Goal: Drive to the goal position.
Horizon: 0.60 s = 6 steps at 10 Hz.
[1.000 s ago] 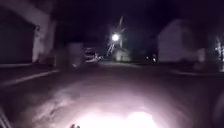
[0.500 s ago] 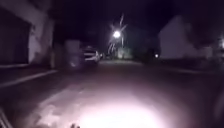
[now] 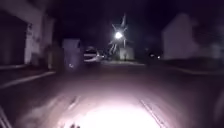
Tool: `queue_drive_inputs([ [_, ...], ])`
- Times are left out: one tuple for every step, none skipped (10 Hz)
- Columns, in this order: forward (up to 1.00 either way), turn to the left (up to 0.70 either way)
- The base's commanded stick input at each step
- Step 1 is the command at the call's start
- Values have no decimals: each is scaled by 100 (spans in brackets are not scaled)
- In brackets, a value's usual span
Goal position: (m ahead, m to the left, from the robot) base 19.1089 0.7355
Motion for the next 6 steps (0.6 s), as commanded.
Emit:
queue_drive_inputs([
  [100,0],
  [100,0],
  [100,0],
  [100,0],
  [100,0],
  [100,0],
])
